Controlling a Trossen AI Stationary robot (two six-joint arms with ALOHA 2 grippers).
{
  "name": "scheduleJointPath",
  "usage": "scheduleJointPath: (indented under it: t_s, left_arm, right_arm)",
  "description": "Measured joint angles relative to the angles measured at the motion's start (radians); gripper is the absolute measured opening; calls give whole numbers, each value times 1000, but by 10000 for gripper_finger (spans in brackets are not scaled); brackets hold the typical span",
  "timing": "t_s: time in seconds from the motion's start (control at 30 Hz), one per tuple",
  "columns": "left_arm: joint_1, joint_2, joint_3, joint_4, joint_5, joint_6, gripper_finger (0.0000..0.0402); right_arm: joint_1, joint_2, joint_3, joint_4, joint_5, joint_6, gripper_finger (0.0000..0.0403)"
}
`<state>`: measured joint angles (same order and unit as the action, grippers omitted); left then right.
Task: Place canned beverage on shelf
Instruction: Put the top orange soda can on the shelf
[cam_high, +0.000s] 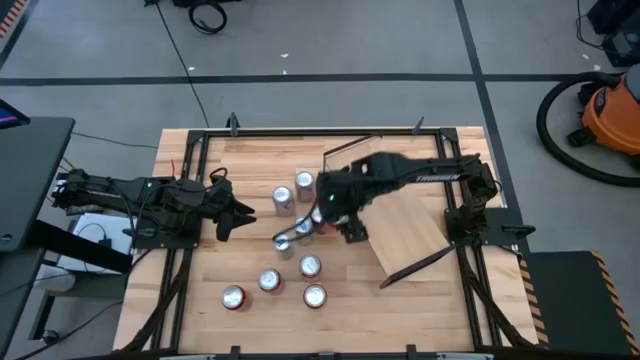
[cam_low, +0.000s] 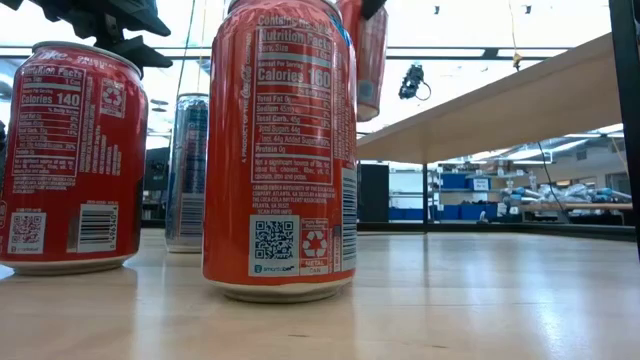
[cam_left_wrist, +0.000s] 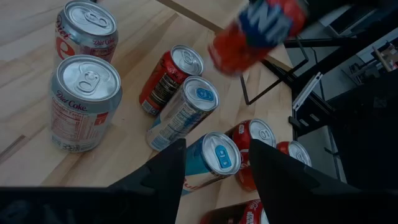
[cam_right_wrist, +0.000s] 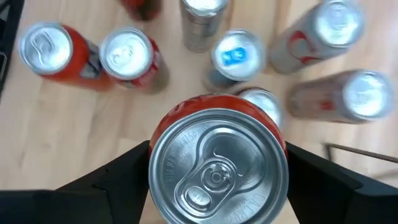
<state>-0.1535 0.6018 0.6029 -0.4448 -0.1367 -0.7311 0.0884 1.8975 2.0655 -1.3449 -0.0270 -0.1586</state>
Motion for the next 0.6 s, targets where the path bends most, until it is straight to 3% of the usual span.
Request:
scheduleJointPath:
  t_s: [0.3, 0.6]
  left_arm:
    - [0, 0, 0, 32, -63, -118, 185]
    - [0, 0, 0, 55, -245, -272, 185]
  right_arm:
    - [-129, -115, -1, -97, -26, -219, 318]
    - [-395, -136, -2, -169, -133, -278, 319]
